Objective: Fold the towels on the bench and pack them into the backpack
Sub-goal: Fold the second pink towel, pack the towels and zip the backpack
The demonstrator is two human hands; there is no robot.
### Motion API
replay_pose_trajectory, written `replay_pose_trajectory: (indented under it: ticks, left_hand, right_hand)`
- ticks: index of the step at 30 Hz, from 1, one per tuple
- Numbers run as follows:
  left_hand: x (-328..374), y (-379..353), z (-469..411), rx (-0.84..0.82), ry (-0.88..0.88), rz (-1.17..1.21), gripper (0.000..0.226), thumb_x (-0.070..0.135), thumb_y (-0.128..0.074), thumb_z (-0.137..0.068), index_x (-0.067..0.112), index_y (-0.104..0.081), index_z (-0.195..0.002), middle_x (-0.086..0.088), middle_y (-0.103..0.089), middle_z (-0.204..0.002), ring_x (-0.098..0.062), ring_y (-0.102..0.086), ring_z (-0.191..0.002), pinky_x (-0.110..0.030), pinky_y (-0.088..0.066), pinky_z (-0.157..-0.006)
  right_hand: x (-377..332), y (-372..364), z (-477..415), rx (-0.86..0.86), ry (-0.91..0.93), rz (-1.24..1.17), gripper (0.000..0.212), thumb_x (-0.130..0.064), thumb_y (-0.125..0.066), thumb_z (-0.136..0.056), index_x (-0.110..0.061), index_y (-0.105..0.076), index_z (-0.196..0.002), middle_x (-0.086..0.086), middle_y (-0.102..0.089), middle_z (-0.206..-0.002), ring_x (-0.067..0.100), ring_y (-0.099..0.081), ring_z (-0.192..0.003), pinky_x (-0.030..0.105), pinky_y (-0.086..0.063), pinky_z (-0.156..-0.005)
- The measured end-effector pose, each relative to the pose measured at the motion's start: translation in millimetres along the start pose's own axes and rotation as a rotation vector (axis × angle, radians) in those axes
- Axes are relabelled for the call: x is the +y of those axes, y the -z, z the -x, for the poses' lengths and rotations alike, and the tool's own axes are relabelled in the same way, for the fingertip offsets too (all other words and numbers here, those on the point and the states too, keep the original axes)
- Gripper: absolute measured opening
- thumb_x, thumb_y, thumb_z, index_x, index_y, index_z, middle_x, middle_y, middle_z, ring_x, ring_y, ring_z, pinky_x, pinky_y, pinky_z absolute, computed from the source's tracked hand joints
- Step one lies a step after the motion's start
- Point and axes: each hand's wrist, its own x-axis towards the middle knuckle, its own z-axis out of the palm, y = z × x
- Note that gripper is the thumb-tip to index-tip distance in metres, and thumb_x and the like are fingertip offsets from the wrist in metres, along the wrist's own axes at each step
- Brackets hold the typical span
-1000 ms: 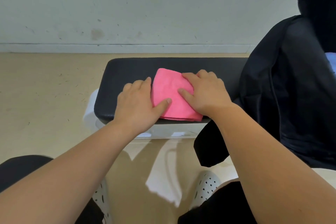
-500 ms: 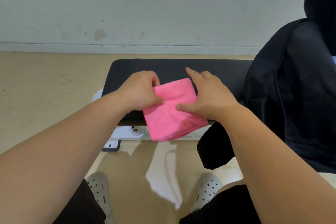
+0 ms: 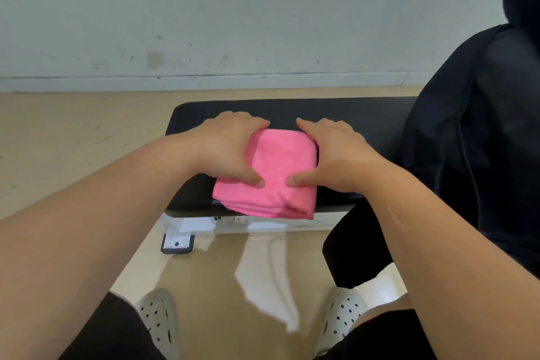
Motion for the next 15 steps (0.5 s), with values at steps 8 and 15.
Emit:
replay_pose_trajectory:
  ticks: [8, 15]
  left_hand:
    - [9, 12, 4, 0.233, 0.058, -0.128, 0.035, 0.045, -0.083, -0.064, 0.022, -0.057, -0.074, 0.009, -0.052, -0.074, -0.019, -0.052, -0.074, -0.030, -0.032, -0.055]
    - [10, -16, 13, 0.542, -0.025, -0.203, 0.022, 0.017, -0.063, -0.074, 0.017, -0.048, -0.090, -0.003, -0.058, -0.077, -0.030, -0.052, -0.066, -0.038, -0.038, -0.059]
  right_hand:
    - [-5, 5, -4, 0.121, 0.048, -0.077, 0.031, -0.035, -0.076, -0.069, -0.030, -0.053, -0.088, -0.008, -0.052, -0.092, 0.018, -0.056, -0.085, 0.036, -0.047, -0.068]
    - [-13, -6, 2, 0.435, 0.163, -0.116, 0.026, -0.019, -0.070, -0.075, -0.023, -0.051, -0.093, -0.003, -0.047, -0.097, 0.022, -0.050, -0.082, 0.036, -0.044, -0.068]
